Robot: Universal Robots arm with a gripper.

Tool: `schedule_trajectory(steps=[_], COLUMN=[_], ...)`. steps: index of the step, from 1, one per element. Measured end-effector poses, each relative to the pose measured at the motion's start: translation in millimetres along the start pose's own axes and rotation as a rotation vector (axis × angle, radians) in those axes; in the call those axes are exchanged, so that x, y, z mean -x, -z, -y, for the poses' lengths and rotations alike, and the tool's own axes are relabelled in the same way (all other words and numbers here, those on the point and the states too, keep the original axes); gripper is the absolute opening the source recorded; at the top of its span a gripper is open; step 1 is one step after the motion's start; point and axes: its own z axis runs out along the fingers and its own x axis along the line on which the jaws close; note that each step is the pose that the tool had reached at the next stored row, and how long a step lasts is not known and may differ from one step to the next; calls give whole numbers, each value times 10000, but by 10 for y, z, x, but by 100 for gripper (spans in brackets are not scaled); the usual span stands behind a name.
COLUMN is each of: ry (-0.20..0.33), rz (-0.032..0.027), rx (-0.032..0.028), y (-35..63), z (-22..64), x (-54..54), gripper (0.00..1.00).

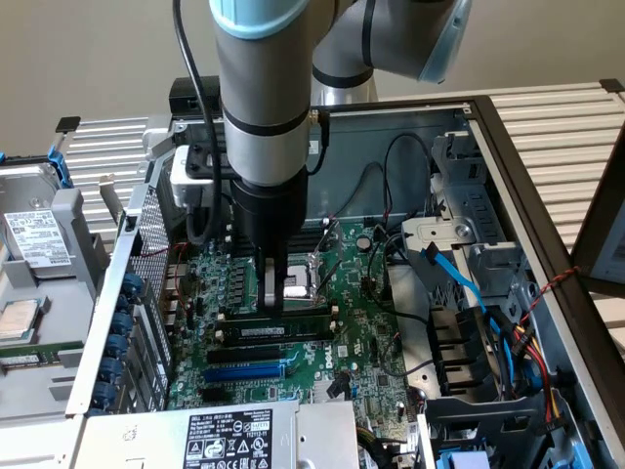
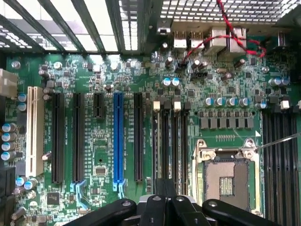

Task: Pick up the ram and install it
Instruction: 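Press down the ram until it locks into place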

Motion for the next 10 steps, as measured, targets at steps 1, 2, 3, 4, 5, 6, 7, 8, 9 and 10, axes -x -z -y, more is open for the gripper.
schedule_trajectory(steps=[1, 2, 3, 4, 5, 6, 7, 8, 9, 10], ry=[1, 2, 1, 1, 2, 2, 3, 2, 2, 3], rz=[2, 3, 1, 1, 1, 2, 3, 1, -5, -8], rx=[0, -1, 1, 0, -3, -11, -17, -21, -22, -22], y=[18, 33, 36, 35, 30, 22, 17, 14, 12, 12], z=[-45, -90, -138, -183, -227, -272, -299, -313, -317, -317], x=[-1, -2, -5, -7, -10, -13, -15, -16, -17, -17], gripper=[11, 11, 11, 11, 11, 11, 11, 11, 11, 11])
